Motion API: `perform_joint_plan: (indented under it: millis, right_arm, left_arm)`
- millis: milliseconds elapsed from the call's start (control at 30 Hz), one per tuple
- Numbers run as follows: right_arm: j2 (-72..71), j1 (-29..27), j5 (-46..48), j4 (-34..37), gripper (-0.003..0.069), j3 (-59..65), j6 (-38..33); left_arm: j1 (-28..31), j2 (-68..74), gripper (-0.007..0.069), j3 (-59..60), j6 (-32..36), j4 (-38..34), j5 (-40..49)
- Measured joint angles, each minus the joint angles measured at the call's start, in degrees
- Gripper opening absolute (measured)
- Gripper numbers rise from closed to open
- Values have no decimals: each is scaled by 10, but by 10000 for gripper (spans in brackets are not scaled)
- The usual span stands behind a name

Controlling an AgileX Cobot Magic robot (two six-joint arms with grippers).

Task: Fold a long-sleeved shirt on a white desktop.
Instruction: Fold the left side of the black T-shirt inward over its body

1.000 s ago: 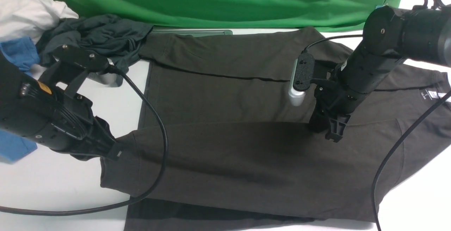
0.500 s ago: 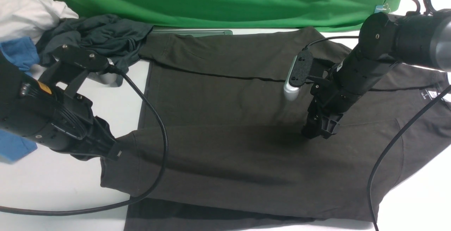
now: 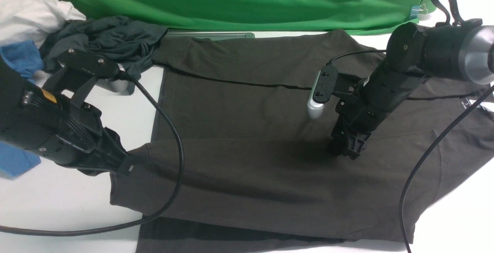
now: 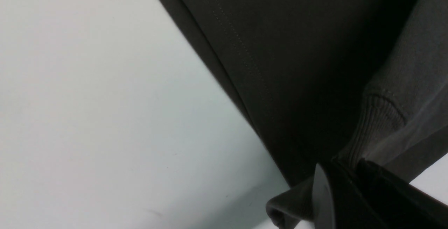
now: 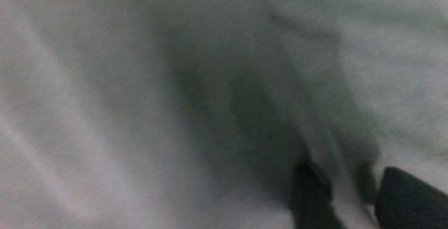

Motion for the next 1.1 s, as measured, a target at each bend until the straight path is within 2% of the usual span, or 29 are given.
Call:
perform_joint_plan:
  millis: [167,233,467,667,833,967,1100]
  right_arm:
    - [0,0,30,1,57,0,-4]
    - [0,0,45,-1,29,0,-5]
    - [-20,-6,57,-5,19,0,5]
    - [-46,-44,26,-4,18,-1,59]
    - [-46,-54,-8,-2,18,-1,73]
    - [-46,-54,-33,-4,18,-1,74]
    - [-44,-54,-63,-4,18,-1,75]
  left_arm:
    - [0,0,37,0,0,0,0]
    - [0,0,37,0,0,0,0]
    - [0,0,37,0,0,0,-3]
    - [0,10,37,-1,0,-9,-71]
    - [0,69,37,-25,10,-13,-99]
    - [0,128,37,-66,10,6,-105]
    - [0,192,37,-125,-20,48,-89]
